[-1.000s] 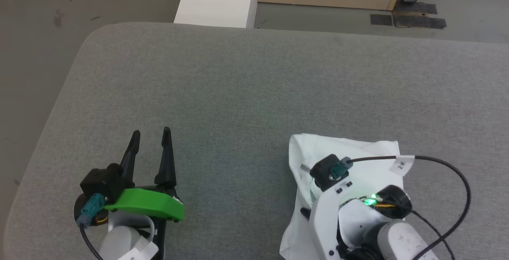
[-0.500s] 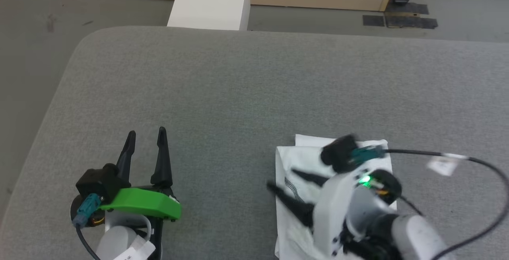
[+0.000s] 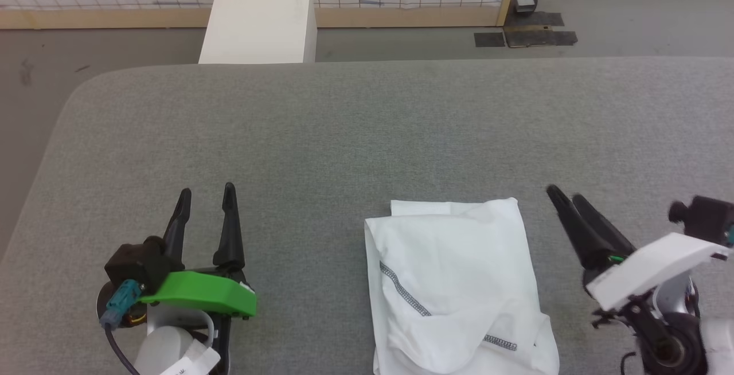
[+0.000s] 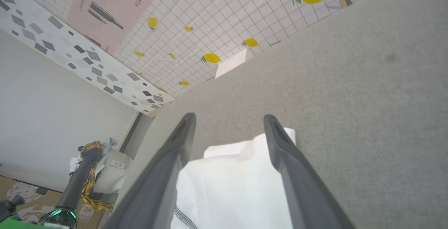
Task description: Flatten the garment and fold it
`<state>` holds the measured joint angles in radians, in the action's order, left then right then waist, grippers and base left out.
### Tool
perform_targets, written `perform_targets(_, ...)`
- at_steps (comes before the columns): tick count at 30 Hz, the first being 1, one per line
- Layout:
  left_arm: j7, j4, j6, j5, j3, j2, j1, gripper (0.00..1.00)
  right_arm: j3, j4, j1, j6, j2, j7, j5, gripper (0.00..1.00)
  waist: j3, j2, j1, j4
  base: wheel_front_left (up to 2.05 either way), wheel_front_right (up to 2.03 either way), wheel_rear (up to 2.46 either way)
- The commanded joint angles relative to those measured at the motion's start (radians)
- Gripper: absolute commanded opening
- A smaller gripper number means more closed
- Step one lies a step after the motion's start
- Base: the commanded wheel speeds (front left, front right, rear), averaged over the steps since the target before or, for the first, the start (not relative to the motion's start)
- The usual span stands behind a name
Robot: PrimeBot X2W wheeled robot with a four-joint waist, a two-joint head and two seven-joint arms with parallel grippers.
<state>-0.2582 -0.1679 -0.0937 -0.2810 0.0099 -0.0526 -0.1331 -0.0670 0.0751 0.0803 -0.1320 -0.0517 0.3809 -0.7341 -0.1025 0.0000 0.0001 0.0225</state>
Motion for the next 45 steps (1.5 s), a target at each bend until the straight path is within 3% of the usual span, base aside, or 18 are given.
perform_targets(1,-0.004,0.003,-0.007,0.007,0.002,0.002,-0.004,1.00,-0.030,-0.040,-0.004,0.001,0.001,0.021,-0.057,1.00,0.001,0.0000,-0.0001,-0.008,0.00,0.00,0.00)
perform_targets(10,-0.004,0.005,-0.010,0.007,-0.002,0.002,-0.004,1.00,-0.160,-0.331,0.042,0.001,0.001,0.334,-0.265,1.00,-0.009,0.0000,-0.0001,-0.004,0.00,0.00,0.00)
perform_targets(16,-0.004,0.005,-0.012,0.002,-0.004,0.002,-0.010,1.00,-0.218,-0.461,0.113,0.001,0.001,0.453,-0.224,1.00,-0.025,0.0000,-0.0001,0.015,0.00,0.00,0.00)
perform_targets(28,-0.004,0.001,-0.013,-0.004,0.002,0.002,-0.010,1.00,-0.107,-0.549,0.152,0.001,0.001,0.613,-0.228,1.00,-0.030,0.0000,-0.0001,0.042,0.00,0.00,0.00)
perform_targets(30,-0.004,0.000,-0.012,-0.006,0.002,0.002,-0.010,1.00,-0.081,-0.538,0.152,0.001,0.001,0.625,-0.227,0.33,-0.028,0.0000,-0.0001,0.044,0.00,0.00,0.00)
perform_targets(31,-0.004,0.000,-0.012,-0.007,0.001,0.002,-0.009,1.00,-0.075,-0.529,0.151,0.001,0.001,0.621,-0.224,0.06,-0.026,0.0000,-0.0001,0.044,0.00,0.00,0.00)
perform_targets(32,-0.004,0.001,-0.010,-0.007,0.003,0.002,-0.006,1.00,-0.068,-0.485,0.151,0.001,0.001,0.594,-0.194,0.00,-0.022,0.0000,-0.0001,0.039,0.00,0.00,0.00)
perform_targets(38,-0.004,0.014,-0.008,0.003,0.021,0.002,0.008,1.00,-0.048,-0.352,0.165,0.001,-0.008,0.550,-0.046,0.00,-0.023,0.0000,-0.0001,-0.012,0.00,0.00,0.00)
perform_targets(45,-0.004,0.041,-0.017,0.022,0.039,0.002,-0.002,1.00,0.064,-0.223,0.228,0.001,-0.137,0.536,0.230,0.00,-0.060,0.0000,-0.0001,-0.134,0.00,0.00,0.00)
